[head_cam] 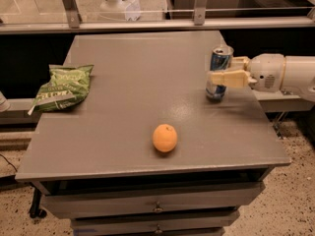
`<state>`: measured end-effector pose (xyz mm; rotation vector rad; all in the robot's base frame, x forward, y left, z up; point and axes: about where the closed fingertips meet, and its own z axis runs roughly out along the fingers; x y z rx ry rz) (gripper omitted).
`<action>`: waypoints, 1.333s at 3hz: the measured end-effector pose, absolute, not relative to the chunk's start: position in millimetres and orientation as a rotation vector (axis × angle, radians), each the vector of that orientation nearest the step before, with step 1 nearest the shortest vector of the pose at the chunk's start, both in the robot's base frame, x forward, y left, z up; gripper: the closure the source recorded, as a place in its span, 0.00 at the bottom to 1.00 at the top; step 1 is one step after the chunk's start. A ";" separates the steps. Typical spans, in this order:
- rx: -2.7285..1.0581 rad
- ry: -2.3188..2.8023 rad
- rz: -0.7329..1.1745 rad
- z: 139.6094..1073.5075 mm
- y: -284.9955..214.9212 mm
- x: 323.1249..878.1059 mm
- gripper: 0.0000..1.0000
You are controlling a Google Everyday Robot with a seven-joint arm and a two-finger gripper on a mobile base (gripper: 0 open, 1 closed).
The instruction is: Move redbull can near orange
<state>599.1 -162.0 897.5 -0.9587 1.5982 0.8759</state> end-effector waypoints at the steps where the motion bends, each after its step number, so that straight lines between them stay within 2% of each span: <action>1: -0.972 1.571 0.962 897.8 -162.4 565.6 1.00; 4: -1.001 1.488 1.135 903.2 -147.3 494.1 1.00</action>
Offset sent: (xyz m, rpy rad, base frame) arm -0.0963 -0.0067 0.0220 0.1230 0.0369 0.1577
